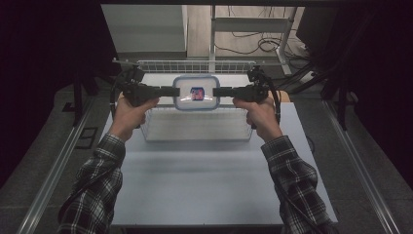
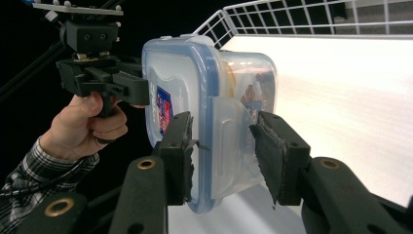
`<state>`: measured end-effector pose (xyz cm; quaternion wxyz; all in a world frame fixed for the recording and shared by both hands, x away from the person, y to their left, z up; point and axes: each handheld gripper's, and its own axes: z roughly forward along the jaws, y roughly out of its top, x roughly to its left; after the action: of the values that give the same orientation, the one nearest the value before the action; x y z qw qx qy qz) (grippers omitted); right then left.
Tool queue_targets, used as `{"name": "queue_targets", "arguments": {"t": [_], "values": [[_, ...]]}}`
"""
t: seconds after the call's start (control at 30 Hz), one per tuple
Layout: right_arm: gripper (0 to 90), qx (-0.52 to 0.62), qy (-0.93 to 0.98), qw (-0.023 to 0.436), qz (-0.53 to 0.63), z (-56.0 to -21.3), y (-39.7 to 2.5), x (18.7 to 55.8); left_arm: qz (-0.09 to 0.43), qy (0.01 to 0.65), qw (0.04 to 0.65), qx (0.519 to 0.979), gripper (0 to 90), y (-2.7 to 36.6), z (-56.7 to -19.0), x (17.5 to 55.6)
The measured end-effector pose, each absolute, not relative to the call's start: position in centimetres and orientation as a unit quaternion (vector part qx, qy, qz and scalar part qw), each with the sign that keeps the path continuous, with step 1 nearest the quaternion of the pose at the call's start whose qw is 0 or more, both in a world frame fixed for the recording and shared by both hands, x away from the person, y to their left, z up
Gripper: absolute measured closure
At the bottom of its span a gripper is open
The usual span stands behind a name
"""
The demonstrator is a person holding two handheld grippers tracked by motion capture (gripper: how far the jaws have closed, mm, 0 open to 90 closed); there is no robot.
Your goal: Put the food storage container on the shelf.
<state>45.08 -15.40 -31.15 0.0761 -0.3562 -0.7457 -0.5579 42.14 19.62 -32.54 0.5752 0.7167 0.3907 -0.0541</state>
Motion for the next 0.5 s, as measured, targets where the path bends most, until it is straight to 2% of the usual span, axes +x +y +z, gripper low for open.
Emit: {"name": "queue_targets", "arguments": {"t": [0.37, 0.5], "values": [[57.5, -0.376, -0.737, 0.083, -0.555, -32.0, -15.2, 47.6, -0.053, 0.403, 0.575, 0.71, 56.3, 19.6, -33.5, 45.0], [57.2, -0.382, -0.736, 0.084, -0.552, -32.3, -15.1, 48.1, -0.031, 0.407, 0.567, 0.716, 53.6, 19.1, -33.9, 45.0]]}}
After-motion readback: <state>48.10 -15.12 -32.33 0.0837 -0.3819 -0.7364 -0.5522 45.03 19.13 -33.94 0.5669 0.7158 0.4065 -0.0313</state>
